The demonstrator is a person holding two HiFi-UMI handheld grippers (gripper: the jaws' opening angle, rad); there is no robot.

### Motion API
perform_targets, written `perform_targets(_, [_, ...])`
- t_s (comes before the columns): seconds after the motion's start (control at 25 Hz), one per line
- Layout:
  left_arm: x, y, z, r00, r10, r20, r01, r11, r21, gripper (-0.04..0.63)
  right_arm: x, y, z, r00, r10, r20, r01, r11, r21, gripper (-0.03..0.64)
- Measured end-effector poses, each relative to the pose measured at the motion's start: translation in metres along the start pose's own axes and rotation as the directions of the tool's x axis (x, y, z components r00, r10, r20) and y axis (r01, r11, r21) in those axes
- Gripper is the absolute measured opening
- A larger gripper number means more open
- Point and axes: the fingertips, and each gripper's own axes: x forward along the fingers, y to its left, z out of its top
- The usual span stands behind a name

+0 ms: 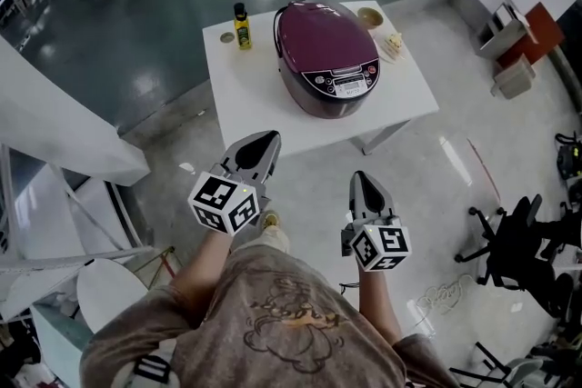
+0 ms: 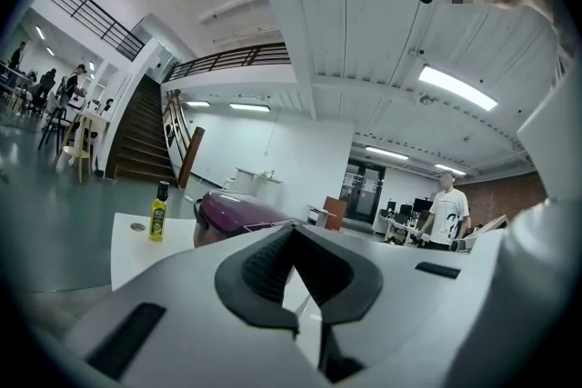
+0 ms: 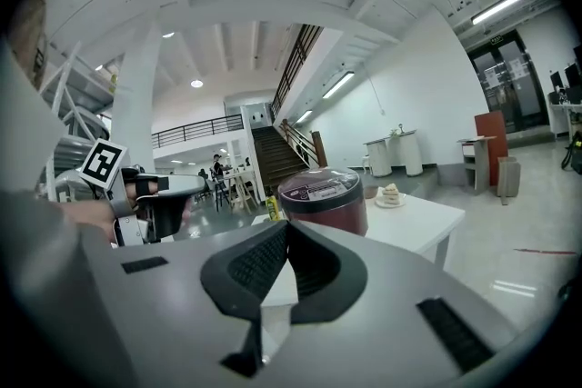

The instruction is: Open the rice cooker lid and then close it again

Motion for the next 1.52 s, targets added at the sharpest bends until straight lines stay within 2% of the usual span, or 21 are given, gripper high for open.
perform_targets(0.52, [0.066,0.060,0.032,0.997,-0.071,-0.006,0.071,0.997,0.009,0.017,0.087,-0.021,0.038,0.997,-0.069,0.028,0.070,0.997,-0.029,0.000])
perform_targets(0.92, [0.099,0.072,0.037,0.996,-0.091,-0.017,0.091,0.996,0.006,0.017,0.115,-0.041,0.065,0.995,-0.089,0.050,0.091,0.994,-0.054,0.000])
perform_targets(1.28, [0.141,0.083,0.048,0.999,-0.037,0.004,0.037,0.999,0.018,0.017,0.153,-0.073,0.083,0.998,-0.032,0.045,0.035,0.997,-0.065,0.000])
perform_targets(1.52, [0.171,0.094,0.057,0.999,0.037,0.029,-0.038,0.999,0.024,0.017,0.187,-0.096,0.099,0.998,0.052,0.032,-0.048,0.995,-0.088,0.000])
